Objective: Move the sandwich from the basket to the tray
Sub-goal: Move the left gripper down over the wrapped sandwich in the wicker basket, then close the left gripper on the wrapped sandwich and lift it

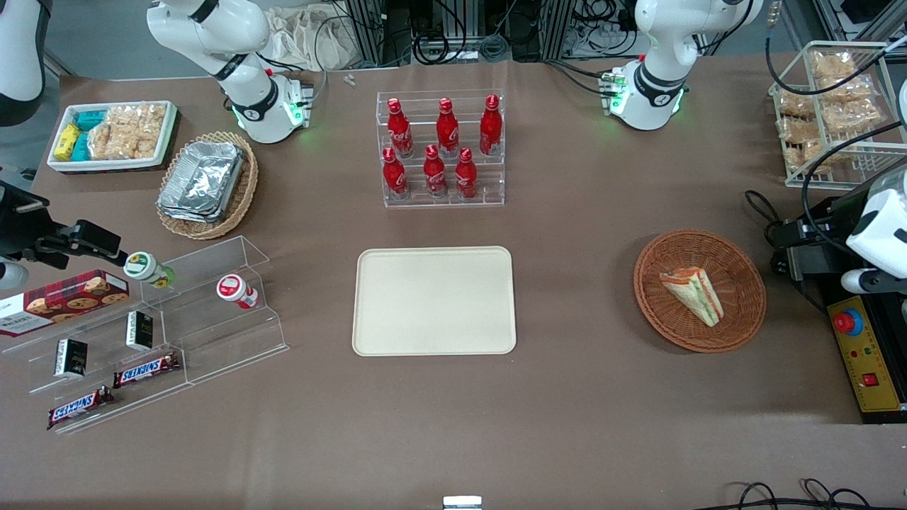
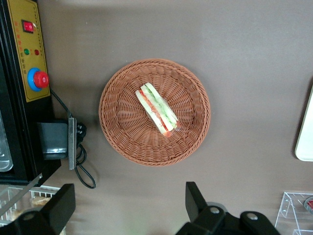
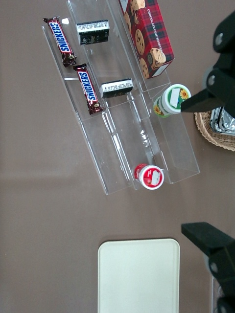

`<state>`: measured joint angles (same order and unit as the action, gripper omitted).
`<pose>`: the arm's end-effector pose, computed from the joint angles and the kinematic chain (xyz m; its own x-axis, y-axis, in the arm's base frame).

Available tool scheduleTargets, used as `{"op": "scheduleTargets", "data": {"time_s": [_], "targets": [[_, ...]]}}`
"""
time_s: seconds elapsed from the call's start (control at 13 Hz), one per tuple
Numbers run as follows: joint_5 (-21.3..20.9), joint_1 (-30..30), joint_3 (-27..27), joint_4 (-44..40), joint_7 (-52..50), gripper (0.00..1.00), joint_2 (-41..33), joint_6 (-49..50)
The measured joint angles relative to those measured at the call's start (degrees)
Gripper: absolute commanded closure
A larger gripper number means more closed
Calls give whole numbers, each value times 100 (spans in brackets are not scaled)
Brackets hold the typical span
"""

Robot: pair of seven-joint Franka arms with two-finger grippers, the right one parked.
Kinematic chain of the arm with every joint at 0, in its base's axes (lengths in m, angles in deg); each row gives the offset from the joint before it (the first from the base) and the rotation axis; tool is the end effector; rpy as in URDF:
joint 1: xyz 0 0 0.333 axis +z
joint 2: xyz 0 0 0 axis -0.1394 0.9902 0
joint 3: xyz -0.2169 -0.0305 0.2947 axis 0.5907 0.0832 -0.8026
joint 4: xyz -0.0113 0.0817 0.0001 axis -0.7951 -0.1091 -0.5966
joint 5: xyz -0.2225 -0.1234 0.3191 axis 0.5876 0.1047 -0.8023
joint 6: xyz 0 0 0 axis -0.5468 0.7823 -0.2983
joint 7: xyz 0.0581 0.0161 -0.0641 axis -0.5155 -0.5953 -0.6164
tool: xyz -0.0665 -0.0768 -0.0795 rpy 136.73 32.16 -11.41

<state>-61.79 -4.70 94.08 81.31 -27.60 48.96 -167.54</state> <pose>0.6324 0.0037 0.6009 0.9915 0.0306 -0.1267 0.0241 -0.9983 -0.0527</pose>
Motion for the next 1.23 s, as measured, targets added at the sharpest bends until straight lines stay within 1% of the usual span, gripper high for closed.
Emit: {"op": "scheduleTargets", "data": {"time_s": [0.38, 0.54, 0.62, 0.92, 1.23], "targets": [[0, 0, -8, -23, -21, 0, 35, -7], [36, 0, -18, 235, -188, 0, 17, -313], [95, -1, -19, 542, -430, 0, -38, -687], [140, -82, -1, 2290, -1569, 1, -411, -2283], [165, -90, -7, 3508, -2311, 1, -455, -3645]]}}
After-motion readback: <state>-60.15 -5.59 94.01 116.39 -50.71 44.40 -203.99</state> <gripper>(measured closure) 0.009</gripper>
